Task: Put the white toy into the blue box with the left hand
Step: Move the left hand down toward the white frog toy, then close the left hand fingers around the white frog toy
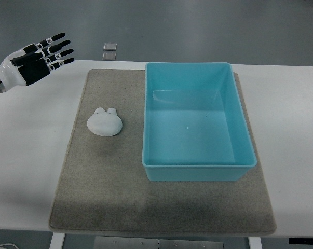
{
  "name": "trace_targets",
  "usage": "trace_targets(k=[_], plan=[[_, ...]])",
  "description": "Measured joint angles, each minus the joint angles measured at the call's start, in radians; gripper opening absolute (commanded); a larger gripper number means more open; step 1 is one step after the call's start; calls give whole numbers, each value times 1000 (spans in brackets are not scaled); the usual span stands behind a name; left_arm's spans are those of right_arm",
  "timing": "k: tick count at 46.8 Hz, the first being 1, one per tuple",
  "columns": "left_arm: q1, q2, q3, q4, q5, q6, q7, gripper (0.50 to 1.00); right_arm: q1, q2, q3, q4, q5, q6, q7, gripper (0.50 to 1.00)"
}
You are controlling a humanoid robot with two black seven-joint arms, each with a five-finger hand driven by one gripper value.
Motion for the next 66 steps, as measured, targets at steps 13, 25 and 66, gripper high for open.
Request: trace_targets(k=[13, 25, 66], plan=[[-36, 43, -17, -18, 316, 0, -43, 996, 0, 0, 0, 0, 0, 0, 0, 936], [-30, 112, -64, -126, 651, 0, -197, 992, 0, 0, 0, 0, 0, 0, 0, 936], [72, 179, -50, -515, 1577, 290, -460, 981, 0, 0, 0, 0, 0, 0, 0, 936]])
